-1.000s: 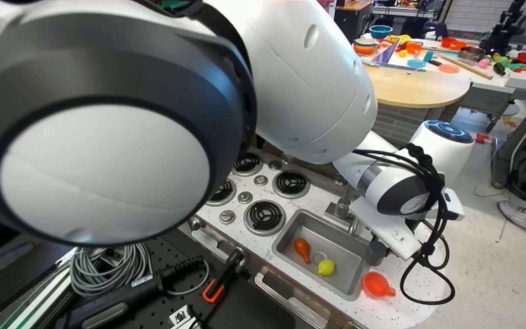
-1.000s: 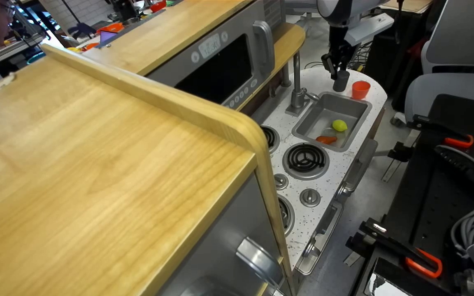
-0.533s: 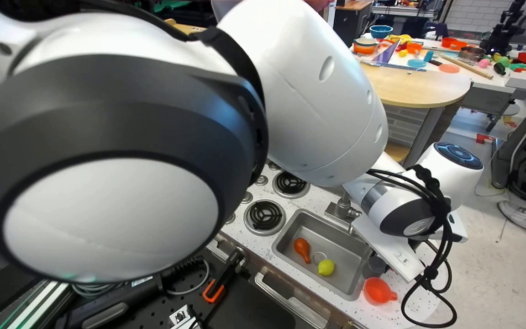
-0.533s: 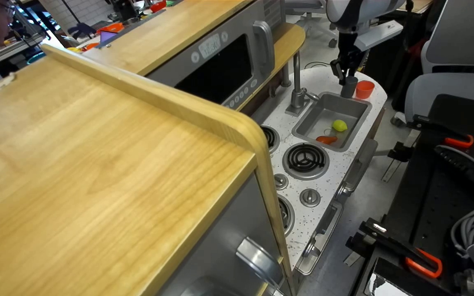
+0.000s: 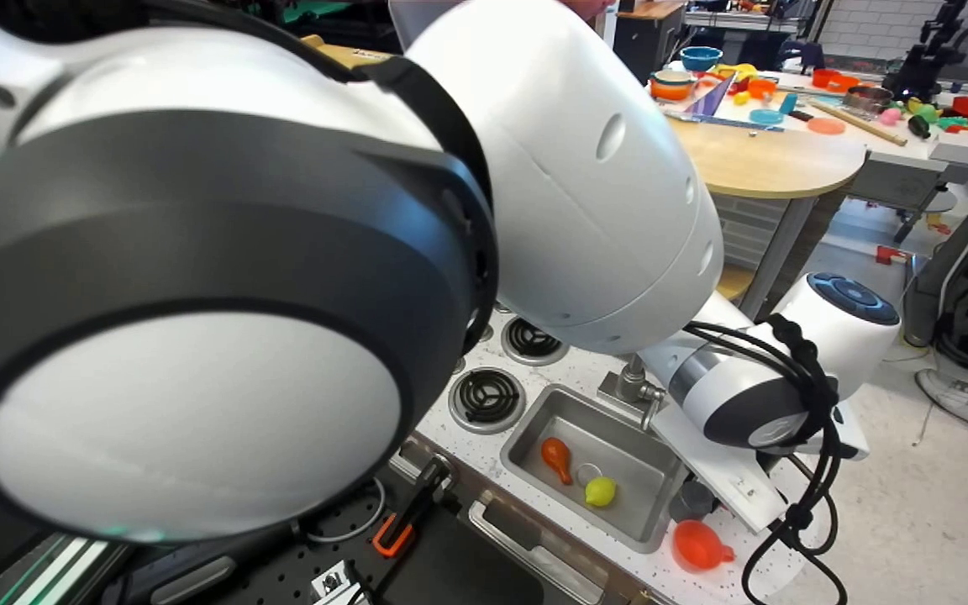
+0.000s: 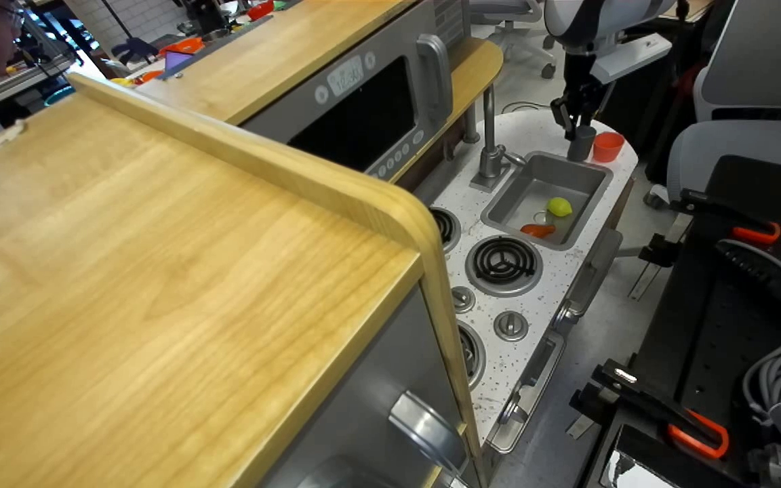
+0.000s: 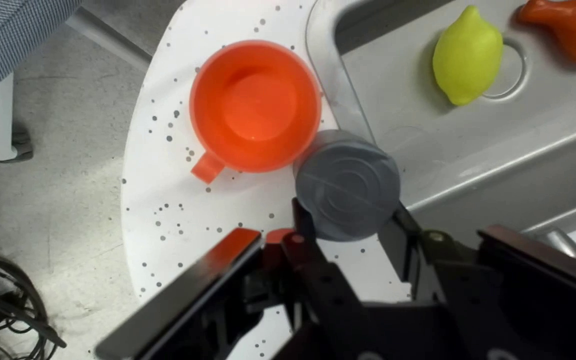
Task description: Take the grey cylinder out of the orange mug then place it back in the orange mug
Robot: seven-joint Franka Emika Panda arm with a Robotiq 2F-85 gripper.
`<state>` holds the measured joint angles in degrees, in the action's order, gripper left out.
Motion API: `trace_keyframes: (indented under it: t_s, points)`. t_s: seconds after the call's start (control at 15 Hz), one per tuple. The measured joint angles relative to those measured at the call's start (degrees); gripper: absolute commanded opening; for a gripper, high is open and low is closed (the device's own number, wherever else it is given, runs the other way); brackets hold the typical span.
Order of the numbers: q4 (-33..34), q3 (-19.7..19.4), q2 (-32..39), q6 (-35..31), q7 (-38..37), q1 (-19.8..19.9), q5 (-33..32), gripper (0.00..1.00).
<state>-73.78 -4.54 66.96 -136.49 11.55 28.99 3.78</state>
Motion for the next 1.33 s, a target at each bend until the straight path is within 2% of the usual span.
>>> trace_keyframes:
  t_s: [0.53, 0.6, 0.67, 0.8, 1.13, 1.33]
  points:
    - [-2.7, -1.2, -1.3, -0.4, 0.0, 0.2, 0.0, 0.13]
    - [-2.8, -1.6, -1.4, -0.7, -0.2, 0.2, 0.0, 0.28]
    - [-2.9, -2.0, -1.4, -0.8, -0.6, 0.2, 0.0, 0.62]
    - [-2.9, -2.7, -1.5, -1.3, -3.0, 0.2, 0.2, 0.62]
    - [-2.9, -2.8, -1.5, -1.6, -7.6, 0.2, 2.1, 0.98]
    - [-2.9, -2.2, -1.5, -1.6, -8.1, 0.0, 2.4, 1.00]
